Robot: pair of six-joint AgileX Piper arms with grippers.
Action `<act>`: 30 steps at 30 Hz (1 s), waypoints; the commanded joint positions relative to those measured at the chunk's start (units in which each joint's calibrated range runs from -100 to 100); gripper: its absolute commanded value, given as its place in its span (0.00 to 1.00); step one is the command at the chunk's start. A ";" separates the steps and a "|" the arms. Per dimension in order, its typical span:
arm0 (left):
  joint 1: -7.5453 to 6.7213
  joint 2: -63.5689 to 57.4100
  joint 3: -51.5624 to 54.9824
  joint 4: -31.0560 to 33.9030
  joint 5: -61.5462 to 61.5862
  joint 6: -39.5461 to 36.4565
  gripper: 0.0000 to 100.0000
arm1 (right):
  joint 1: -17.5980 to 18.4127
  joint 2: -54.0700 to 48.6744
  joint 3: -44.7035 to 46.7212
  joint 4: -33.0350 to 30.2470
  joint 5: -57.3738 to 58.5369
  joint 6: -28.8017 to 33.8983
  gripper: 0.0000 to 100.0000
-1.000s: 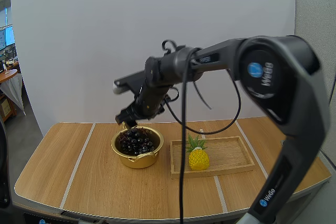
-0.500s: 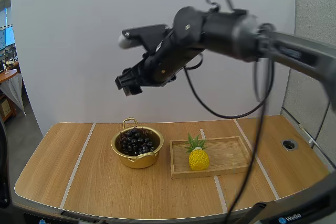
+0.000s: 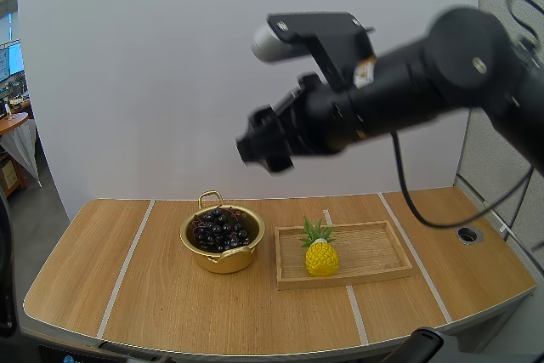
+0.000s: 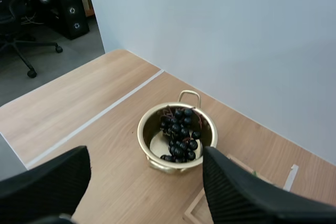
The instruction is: Open the pot, put the grape inside, and close it
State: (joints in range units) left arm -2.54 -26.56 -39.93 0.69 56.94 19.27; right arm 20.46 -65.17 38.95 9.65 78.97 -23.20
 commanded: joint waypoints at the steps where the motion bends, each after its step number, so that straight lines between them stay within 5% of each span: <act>1: -0.13 -0.27 -0.22 0.81 -2.62 -0.56 0.00 | -0.02 -7.04 5.79 -2.28 5.00 1.87 1.00; 13: -0.13 -0.27 -0.22 0.81 -2.62 -0.56 0.00 | -1.53 -20.45 14.13 -6.31 12.45 3.81 0.95; 14: -0.13 -0.27 -0.22 0.81 -2.62 -0.56 0.00 | -1.67 -21.55 14.50 -6.31 13.17 3.91 0.72; 15: -0.13 -0.27 -0.22 0.81 -2.62 -0.56 0.00 | -1.72 -22.55 14.97 -6.31 14.81 3.94 0.33; 16: -0.13 -0.27 -0.22 0.81 -2.62 -0.56 0.00 | -1.72 -23.02 14.95 -6.60 16.16 4.42 0.05; 17: -0.13 -0.27 -0.22 0.81 -2.62 -0.56 0.00 | -1.72 -23.31 14.95 -6.71 16.91 4.71 0.00; 30: -0.13 -0.27 -0.22 0.81 -2.62 -0.56 0.00 | -2.05 -24.80 14.95 -9.05 17.99 5.15 0.00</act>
State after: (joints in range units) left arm -2.54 -26.56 -39.93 0.69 56.94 19.27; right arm 18.65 -89.46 53.69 1.35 96.59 -18.37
